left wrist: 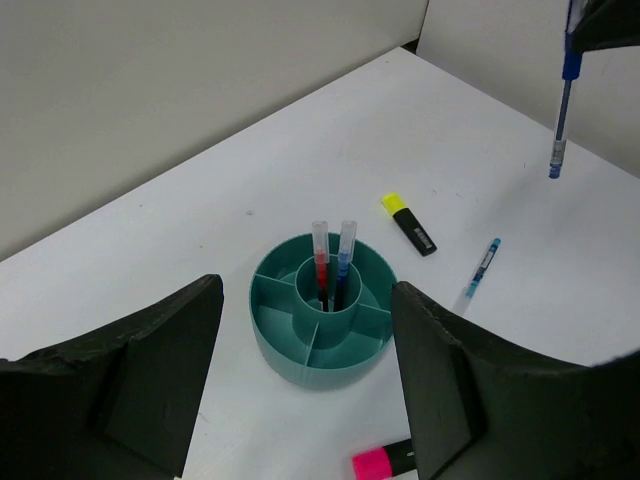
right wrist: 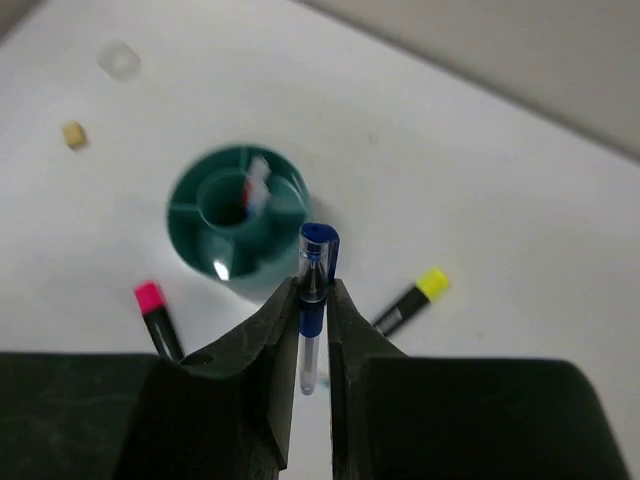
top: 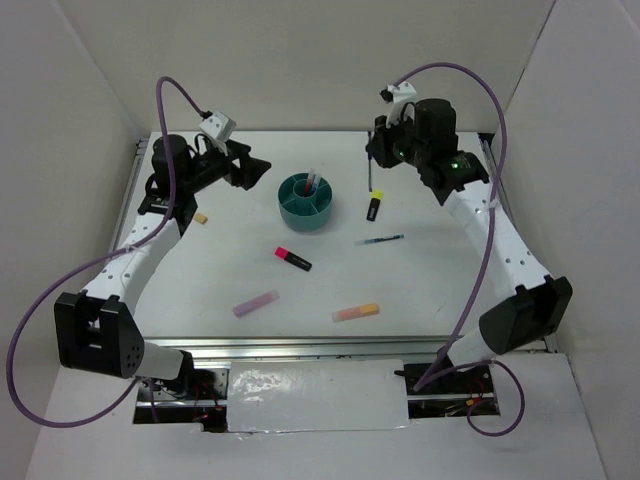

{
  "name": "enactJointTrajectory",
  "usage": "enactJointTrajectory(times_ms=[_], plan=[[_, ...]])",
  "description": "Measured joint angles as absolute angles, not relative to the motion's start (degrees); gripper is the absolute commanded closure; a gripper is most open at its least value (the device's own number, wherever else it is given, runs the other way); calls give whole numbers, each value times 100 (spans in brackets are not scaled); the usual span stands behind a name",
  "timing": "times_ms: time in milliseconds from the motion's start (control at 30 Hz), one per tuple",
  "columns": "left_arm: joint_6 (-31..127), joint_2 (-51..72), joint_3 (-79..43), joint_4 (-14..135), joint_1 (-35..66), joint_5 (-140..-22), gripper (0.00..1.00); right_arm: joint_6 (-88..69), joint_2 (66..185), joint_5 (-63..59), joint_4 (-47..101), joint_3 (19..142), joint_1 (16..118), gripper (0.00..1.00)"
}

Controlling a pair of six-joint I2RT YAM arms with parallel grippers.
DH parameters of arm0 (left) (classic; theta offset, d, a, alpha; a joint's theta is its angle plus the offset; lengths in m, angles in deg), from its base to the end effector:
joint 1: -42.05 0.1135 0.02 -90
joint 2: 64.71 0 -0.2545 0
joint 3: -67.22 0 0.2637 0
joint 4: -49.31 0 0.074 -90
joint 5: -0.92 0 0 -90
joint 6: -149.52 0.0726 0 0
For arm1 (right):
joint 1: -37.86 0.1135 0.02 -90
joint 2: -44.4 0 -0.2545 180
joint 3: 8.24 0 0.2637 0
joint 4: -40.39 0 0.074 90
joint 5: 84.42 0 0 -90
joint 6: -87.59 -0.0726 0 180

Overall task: Sort the stationery into containers
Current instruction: Place the stationery into the container

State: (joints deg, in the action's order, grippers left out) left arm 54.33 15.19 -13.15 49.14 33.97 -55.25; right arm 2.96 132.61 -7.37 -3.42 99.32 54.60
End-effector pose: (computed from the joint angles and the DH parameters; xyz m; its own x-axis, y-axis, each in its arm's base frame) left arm 0.3640 -0.0925 0.3677 -0.0494 -0.0689 -0.9964 0.6662 0.7410 -0.0843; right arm 0.3713 0.1287 0.3953 -0.3502 -0.2006 -0.9149 -0.5111 0.8595 0.0072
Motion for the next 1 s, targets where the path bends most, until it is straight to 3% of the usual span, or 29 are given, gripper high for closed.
enactJointTrajectory(times_ms=[167, 400, 700, 1000], plan=[[5278, 1434, -1131, 4874, 3491, -5528, 20, 53, 12867, -566, 1278, 9441, 6198, 100], [5129, 1313, -937, 4778, 3745, -5515, 19, -23, 13753, 398, 2838, 9552, 7003, 100], [4874, 1252, -709, 4472, 4162, -5414, 19, -297, 15042, 1545, 3101, 9941, 7302, 100], [4727, 1254, -709, 4271, 4427, -5307, 19, -740, 15204, 1803, 3066, 10070, 7313, 100]])
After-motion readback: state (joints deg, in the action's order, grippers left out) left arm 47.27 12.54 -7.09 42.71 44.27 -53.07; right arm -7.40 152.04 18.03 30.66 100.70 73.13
